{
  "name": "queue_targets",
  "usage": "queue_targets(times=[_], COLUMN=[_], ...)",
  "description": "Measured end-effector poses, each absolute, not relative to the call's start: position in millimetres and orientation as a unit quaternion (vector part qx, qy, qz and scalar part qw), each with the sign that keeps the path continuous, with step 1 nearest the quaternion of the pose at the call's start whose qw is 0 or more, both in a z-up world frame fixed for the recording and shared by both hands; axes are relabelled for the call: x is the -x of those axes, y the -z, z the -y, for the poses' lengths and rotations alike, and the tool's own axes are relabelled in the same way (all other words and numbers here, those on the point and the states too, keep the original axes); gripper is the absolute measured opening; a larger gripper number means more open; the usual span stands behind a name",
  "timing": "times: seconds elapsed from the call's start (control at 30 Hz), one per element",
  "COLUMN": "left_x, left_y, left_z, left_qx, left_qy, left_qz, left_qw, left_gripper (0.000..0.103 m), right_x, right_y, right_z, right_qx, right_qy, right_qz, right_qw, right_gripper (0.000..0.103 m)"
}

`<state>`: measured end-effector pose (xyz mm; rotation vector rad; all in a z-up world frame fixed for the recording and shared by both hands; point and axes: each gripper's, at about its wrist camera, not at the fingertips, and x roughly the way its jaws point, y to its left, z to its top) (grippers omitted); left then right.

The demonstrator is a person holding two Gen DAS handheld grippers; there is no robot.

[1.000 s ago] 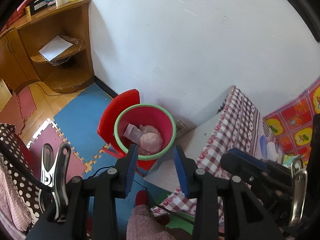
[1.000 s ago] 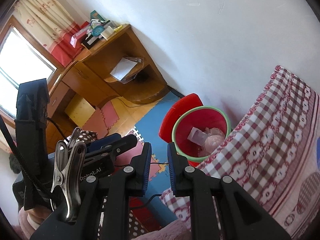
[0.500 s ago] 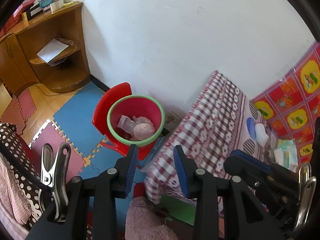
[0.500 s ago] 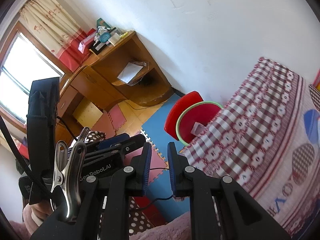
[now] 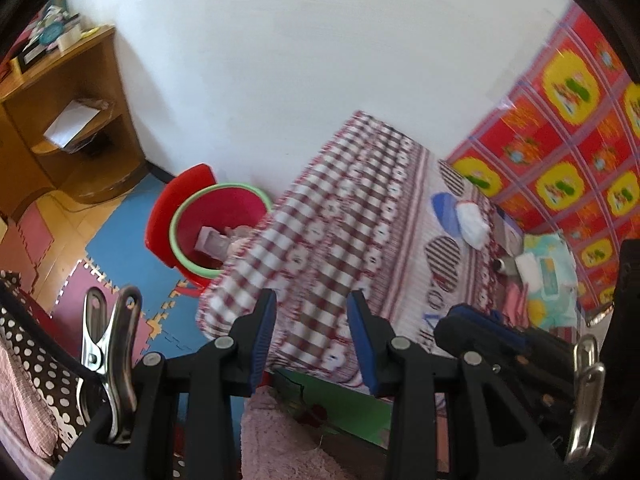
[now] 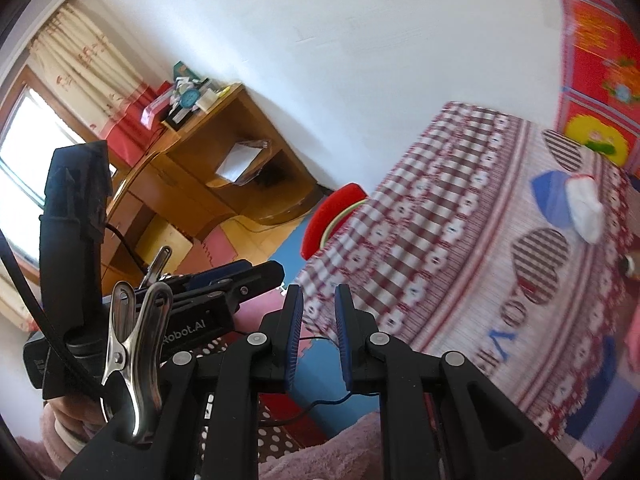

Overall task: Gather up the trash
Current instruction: 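Move both open tools back toward the items on the bed, then lower left tool toward the white glove while right tool approaches the pink paper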

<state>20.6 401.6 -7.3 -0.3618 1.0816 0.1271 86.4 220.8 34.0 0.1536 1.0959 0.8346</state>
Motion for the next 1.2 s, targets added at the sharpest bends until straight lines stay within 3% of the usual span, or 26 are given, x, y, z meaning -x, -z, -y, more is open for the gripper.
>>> queue_targets(times=[0.67,1.2], left_x=[-48.9,-102.9], left_y=[14.4,33.1], left_z=[-268.9,-223.8], left_qx=[0.119,0.081], left_qy=[0.028,0.076], left_qz=[-0.532,-0.558], left_qw=[0.838,0.822], left_gripper=[0.038,0.038], right_x=[-78.5,-96.3], right_y=[-32.6,-17.5], right_z=[-84.8,-20.1], right_qx=[-0.109,-0.143], right_qy=[-0.286,-0.191], right_qz=[-0.503,-0.511], right_qw=[0.808,0.826], right_gripper=[0.017,0.018])
